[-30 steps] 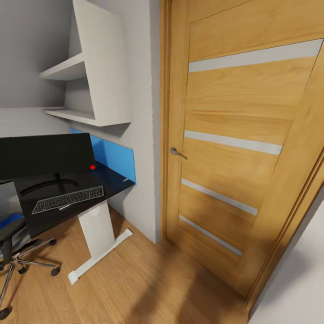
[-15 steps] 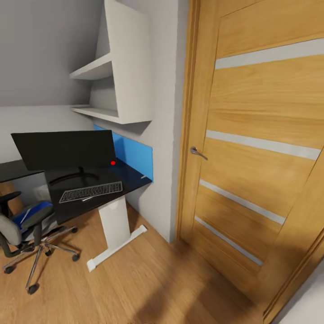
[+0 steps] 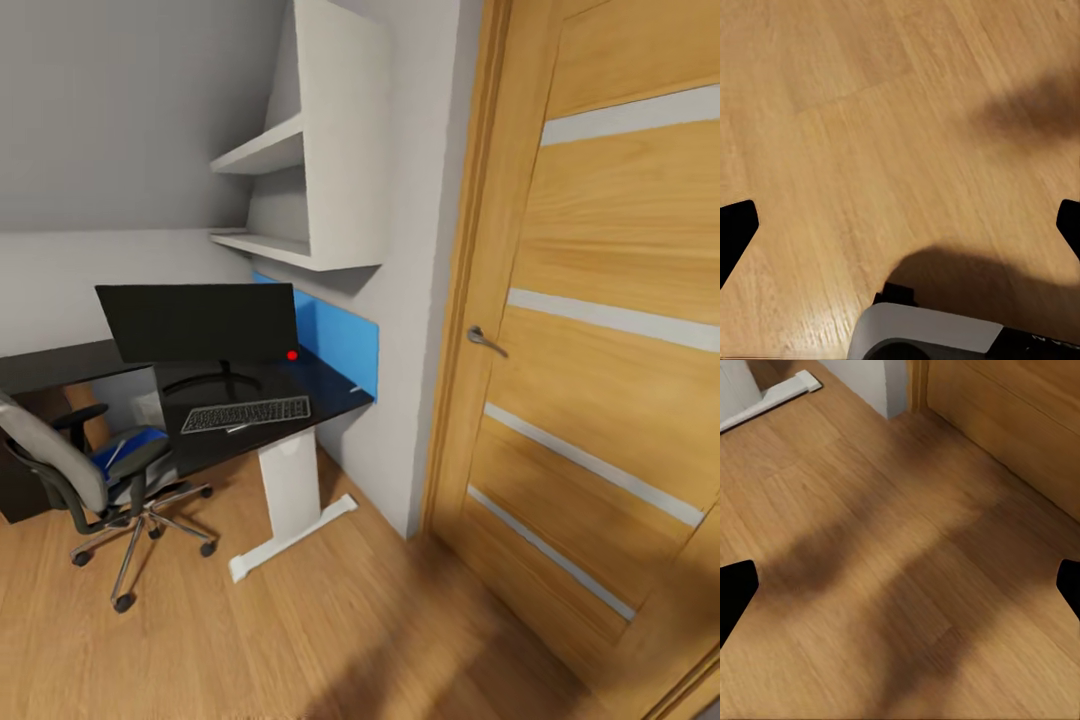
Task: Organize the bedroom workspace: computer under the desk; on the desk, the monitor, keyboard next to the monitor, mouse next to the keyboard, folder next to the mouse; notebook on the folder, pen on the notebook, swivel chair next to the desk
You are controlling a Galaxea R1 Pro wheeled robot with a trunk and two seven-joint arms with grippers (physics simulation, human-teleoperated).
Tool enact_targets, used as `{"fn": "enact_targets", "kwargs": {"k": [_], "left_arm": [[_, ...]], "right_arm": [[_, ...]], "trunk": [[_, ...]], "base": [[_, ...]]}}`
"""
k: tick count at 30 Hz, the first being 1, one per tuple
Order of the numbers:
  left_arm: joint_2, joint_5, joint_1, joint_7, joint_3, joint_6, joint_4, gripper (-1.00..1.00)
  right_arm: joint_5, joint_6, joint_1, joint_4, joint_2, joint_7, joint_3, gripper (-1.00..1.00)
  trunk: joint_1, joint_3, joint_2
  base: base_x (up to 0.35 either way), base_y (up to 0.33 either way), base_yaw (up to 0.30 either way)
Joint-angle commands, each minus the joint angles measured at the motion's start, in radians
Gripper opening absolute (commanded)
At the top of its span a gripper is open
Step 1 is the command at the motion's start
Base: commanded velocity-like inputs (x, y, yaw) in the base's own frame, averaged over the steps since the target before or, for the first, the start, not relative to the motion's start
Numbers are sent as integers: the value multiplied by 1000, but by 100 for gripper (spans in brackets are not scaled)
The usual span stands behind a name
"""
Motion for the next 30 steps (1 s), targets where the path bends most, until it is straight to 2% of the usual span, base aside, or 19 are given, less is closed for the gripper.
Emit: {"fn": "enact_targets", "kwargs": {"k": [1, 30], "left_arm": [[0, 0, 0, 0, 2, -2, -1, 100], [0, 0, 0, 0, 2, -2, -1, 100]], "right_arm": [[0, -3, -1, 0, 0, -3, 1, 100], [2, -1, -1, 5, 2, -2, 2, 100]], "trunk": [[0, -2, -1], [0, -22, -1]], "base": [[0, 0, 257], [0, 0, 257]]}}
